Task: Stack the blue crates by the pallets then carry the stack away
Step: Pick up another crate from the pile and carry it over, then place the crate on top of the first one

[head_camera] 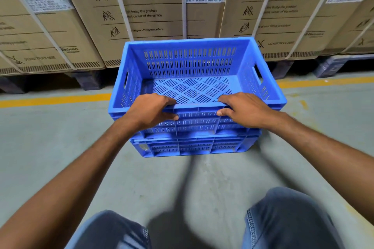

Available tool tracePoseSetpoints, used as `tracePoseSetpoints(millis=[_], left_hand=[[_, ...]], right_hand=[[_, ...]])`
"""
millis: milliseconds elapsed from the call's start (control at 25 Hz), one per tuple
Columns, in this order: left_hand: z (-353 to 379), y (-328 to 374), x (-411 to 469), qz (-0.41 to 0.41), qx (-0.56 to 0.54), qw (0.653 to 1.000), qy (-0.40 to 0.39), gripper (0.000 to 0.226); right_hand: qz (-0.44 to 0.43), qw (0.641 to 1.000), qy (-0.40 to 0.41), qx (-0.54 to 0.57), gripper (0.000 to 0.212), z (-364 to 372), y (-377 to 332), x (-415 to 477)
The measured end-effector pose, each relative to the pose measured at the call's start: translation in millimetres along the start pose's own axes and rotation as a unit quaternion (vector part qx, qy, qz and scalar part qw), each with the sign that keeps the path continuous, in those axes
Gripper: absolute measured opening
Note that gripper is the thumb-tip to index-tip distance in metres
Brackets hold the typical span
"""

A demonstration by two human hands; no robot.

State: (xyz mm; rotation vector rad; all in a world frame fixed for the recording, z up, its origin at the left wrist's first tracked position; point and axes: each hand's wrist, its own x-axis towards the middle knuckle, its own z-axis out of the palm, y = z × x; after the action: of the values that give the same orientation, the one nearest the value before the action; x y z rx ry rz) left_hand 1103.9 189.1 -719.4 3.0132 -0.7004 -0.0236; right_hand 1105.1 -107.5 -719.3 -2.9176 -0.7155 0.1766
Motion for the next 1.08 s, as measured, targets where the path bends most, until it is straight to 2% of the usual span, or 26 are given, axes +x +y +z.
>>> tracePoseSetpoints(millis=[240,360,480,520,640,680,760,840,1080], left_hand=[[3,3,-6,-0.016,-0.018,1.000,-0.021,0.058],[7,1,-4,-0.034,-0.031,0.998,-0.045,0.063],[12,2,-3,-0.037,-0.025,0.998,-0.046,0.051],[13,4,-4,-0.042,-0.034,0.998,-0.046,0.046],[2,15,-13,-0.077,-0.070,0.992,-0.075,0.041],[-9,19,-18,-0.093,-0.090,0.989,-0.078,0.042],[-41,27,-27,-0.128,-0.140,0.981,-0.036,0.043],[-87,41,-40,-0.159,-0.174,0.972,0.011,0.040],[-266,106,-94,-0.195,-0.262,0.942,0.079,0.041]], right_hand=[[0.000,1.000,0.021,-0.002,0.036,10,1,-7],[0.001,0.999,0.032,-0.020,0.033,16,4,-5],[-0.015,0.998,0.042,-0.050,0.028,21,2,-4],[-0.012,0.998,0.025,-0.051,0.028,18,0,-3],[0.054,0.994,-0.095,0.006,0.034,-11,-15,-3],[0.069,0.991,-0.106,0.037,0.043,-25,-21,-5],[0.091,0.989,-0.072,0.086,0.053,-59,-34,-12],[0.110,0.985,-0.039,0.130,0.051,-98,-47,-24],[0.143,0.956,0.058,0.250,0.043,-256,-95,-101]])
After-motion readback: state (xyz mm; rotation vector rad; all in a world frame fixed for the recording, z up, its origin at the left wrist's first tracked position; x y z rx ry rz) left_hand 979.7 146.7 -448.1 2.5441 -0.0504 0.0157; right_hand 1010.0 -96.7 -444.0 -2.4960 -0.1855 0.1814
